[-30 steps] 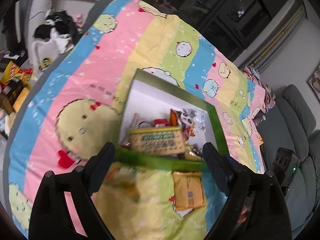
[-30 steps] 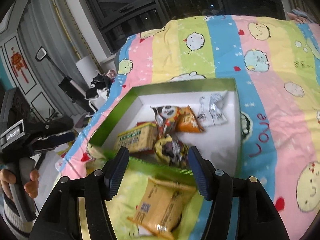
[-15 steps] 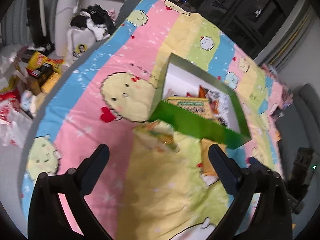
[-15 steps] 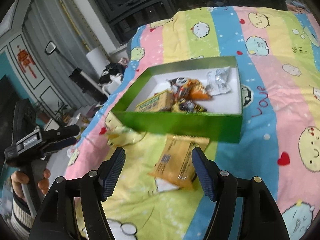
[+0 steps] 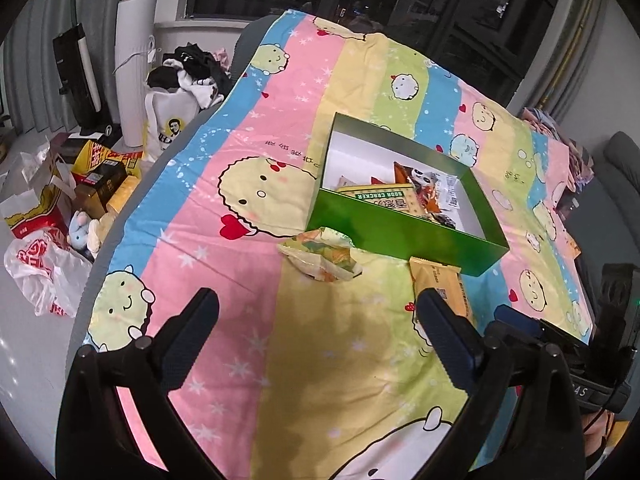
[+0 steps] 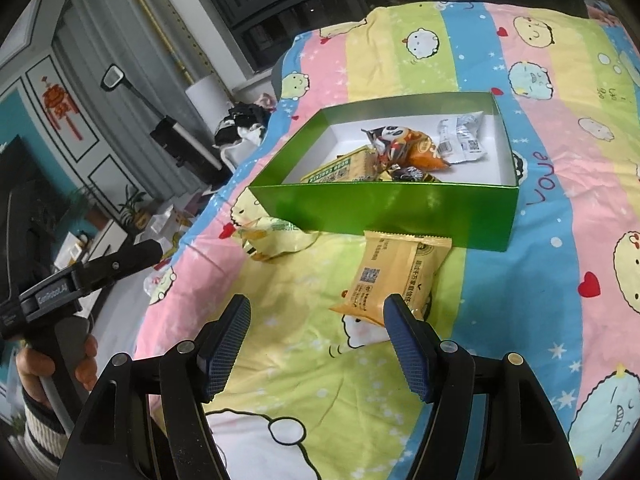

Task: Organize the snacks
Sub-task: 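Withdraw the right gripper from the box toward the yellow biscuit pack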

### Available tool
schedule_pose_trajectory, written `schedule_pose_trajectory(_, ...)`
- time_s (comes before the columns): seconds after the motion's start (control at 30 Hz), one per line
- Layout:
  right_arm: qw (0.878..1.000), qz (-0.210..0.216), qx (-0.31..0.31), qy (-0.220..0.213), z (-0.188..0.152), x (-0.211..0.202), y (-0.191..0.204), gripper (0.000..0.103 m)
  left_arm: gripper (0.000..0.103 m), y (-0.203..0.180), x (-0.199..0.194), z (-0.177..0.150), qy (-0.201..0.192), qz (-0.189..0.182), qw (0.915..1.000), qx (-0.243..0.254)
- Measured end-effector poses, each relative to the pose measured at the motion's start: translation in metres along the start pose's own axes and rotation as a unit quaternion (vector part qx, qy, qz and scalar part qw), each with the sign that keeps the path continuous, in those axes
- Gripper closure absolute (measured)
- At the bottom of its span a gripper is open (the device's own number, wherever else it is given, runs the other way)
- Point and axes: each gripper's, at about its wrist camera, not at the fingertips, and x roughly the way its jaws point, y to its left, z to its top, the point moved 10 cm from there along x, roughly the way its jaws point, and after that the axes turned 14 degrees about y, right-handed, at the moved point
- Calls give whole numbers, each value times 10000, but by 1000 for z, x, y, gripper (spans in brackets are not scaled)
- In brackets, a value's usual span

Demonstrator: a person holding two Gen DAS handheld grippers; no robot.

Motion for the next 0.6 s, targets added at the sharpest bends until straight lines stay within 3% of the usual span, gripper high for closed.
schedule_pose_trajectory(0.6,9964,-790,18,292,-19,21,-42,33,3,-23,44,-17,449,-88,9988,188)
